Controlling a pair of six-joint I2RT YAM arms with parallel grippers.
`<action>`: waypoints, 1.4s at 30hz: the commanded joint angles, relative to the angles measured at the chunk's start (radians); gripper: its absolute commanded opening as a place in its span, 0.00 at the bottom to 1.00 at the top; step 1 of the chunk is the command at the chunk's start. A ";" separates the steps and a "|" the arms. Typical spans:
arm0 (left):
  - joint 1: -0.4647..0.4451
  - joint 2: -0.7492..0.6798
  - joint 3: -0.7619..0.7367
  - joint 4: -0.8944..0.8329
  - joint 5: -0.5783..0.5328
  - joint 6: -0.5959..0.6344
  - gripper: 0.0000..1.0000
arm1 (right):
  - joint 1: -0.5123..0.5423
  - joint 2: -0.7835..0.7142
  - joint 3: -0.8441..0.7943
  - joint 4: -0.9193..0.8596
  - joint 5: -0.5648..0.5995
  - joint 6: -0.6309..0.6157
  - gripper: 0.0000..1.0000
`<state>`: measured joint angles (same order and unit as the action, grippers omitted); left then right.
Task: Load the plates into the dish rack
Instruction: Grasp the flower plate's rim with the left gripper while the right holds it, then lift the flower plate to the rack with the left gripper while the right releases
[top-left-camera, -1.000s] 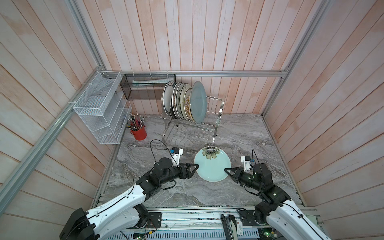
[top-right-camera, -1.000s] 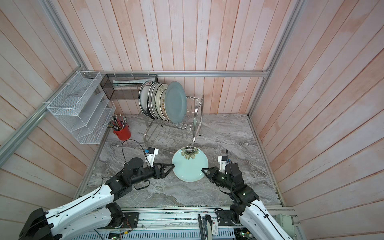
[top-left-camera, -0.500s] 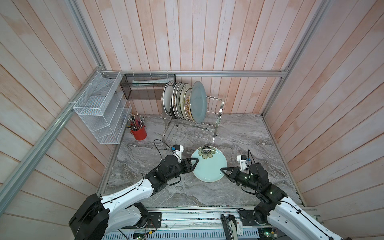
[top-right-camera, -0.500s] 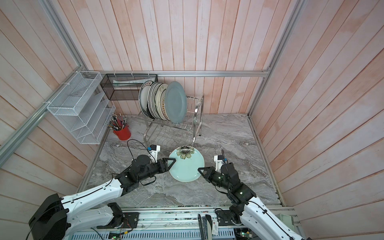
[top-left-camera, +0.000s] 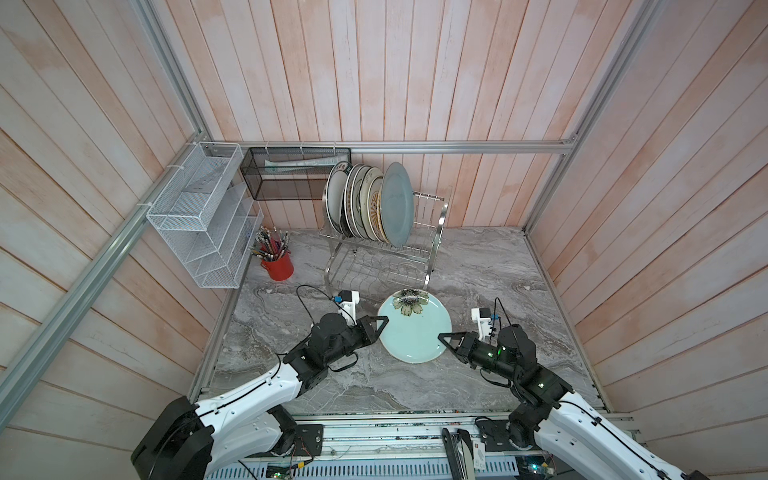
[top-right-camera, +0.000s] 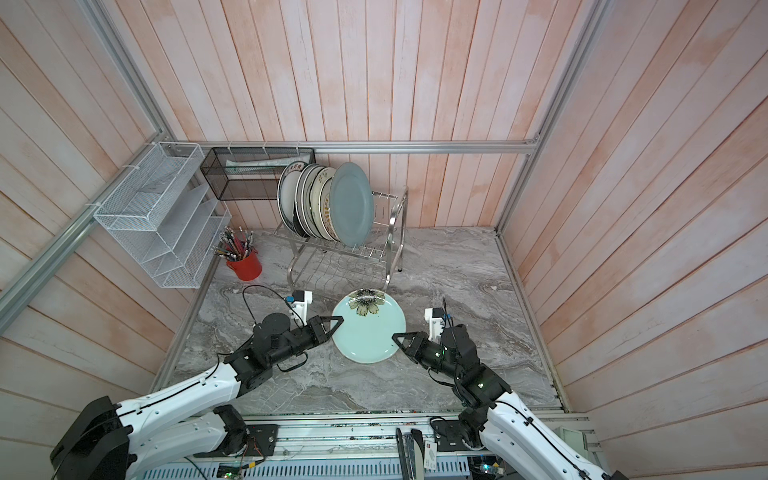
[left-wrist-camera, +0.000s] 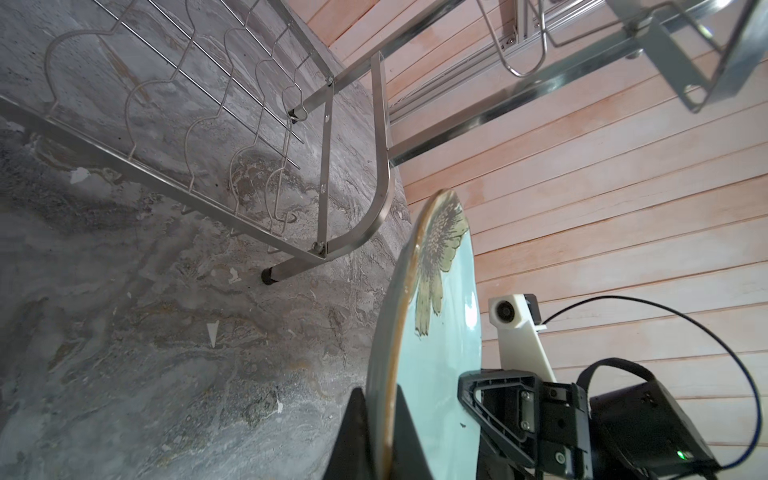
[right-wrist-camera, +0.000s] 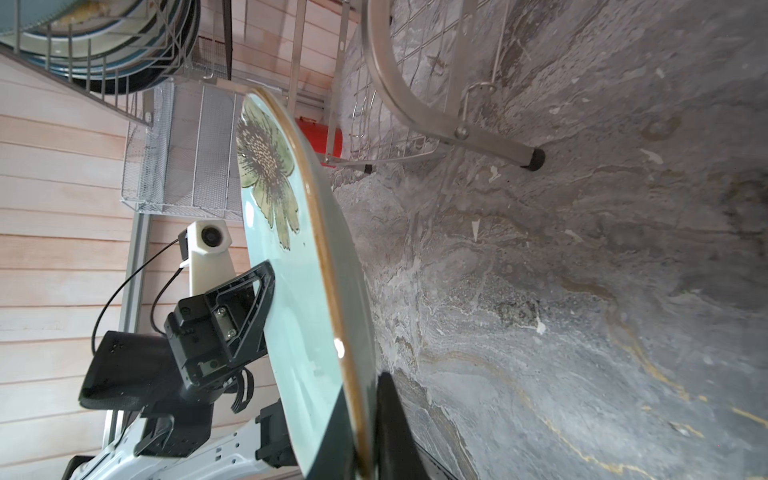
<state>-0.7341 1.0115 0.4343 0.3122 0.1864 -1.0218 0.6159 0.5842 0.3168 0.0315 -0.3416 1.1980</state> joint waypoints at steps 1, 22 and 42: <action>0.012 -0.120 -0.022 -0.003 0.035 -0.029 0.00 | 0.004 -0.016 0.043 0.121 -0.011 -0.043 0.49; 0.068 -0.521 0.616 -0.782 -0.135 0.408 0.00 | 0.000 -0.029 0.037 0.167 0.190 -0.250 0.98; -0.036 0.247 1.270 -0.470 -0.525 0.910 0.00 | 0.001 -0.114 -0.008 0.135 0.211 -0.285 0.98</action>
<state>-0.7155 1.2430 1.6051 -0.3500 -0.2150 -0.2420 0.6155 0.4923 0.3214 0.1646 -0.1528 0.9466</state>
